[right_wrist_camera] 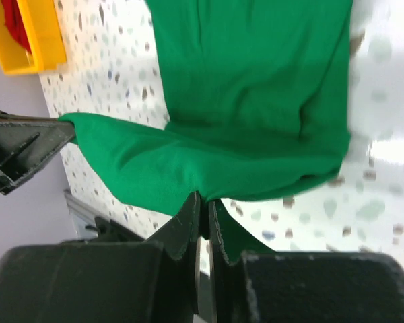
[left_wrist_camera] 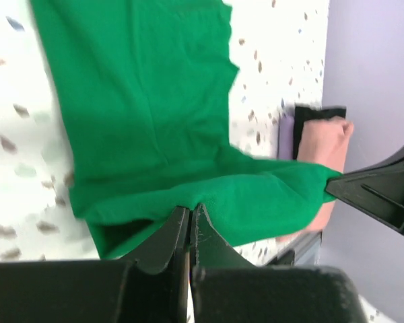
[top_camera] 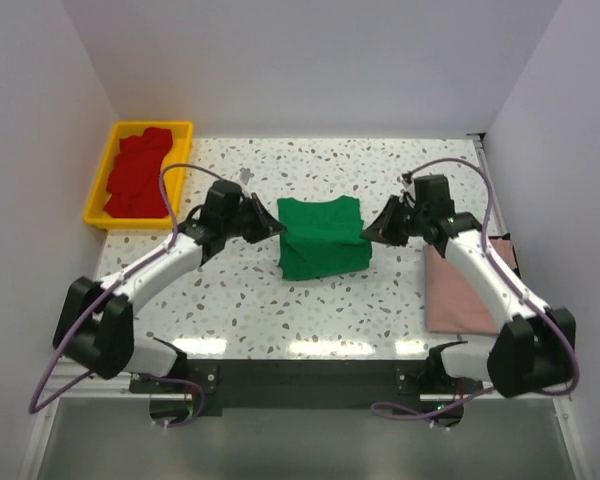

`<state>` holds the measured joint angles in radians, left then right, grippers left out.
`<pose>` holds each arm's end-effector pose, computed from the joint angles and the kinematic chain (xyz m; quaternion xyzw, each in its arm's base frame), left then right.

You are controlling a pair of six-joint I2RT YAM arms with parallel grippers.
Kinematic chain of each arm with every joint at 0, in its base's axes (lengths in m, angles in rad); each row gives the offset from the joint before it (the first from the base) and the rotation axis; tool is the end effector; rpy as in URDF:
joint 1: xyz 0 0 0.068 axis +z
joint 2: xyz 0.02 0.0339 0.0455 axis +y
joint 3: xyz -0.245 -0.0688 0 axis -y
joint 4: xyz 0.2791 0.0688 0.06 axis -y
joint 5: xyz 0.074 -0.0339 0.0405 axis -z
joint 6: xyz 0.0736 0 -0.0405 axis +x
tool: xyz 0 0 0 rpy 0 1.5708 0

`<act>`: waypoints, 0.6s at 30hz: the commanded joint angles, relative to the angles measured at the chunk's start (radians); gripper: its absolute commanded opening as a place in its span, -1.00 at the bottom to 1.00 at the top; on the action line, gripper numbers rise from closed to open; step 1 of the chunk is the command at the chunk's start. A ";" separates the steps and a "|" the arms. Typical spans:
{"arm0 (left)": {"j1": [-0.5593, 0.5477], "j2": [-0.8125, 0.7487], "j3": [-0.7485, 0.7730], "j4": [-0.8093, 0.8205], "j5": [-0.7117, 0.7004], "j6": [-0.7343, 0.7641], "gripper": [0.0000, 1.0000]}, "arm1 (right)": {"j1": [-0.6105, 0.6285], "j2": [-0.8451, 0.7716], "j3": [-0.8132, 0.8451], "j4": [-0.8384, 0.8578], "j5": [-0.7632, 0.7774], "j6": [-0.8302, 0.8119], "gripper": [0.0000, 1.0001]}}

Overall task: Fold and stack the t-shirts
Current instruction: Fold the tshirt

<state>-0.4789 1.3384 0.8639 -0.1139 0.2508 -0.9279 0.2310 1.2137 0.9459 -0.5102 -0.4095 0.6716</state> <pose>0.3112 -0.1822 0.1971 -0.1372 0.8660 -0.3868 0.2856 0.3050 0.1018 0.2277 0.1208 0.8985 0.3337 0.2584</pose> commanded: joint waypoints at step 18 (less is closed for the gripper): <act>0.347 0.779 0.650 0.270 0.361 0.070 0.14 | -0.154 0.914 0.841 0.088 -0.080 -0.084 0.47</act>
<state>-0.1745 2.1548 1.5047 0.0189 0.5484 -0.8688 0.0837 2.1857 1.7386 -0.4335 -0.4904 0.6331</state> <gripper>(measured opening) 0.516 0.713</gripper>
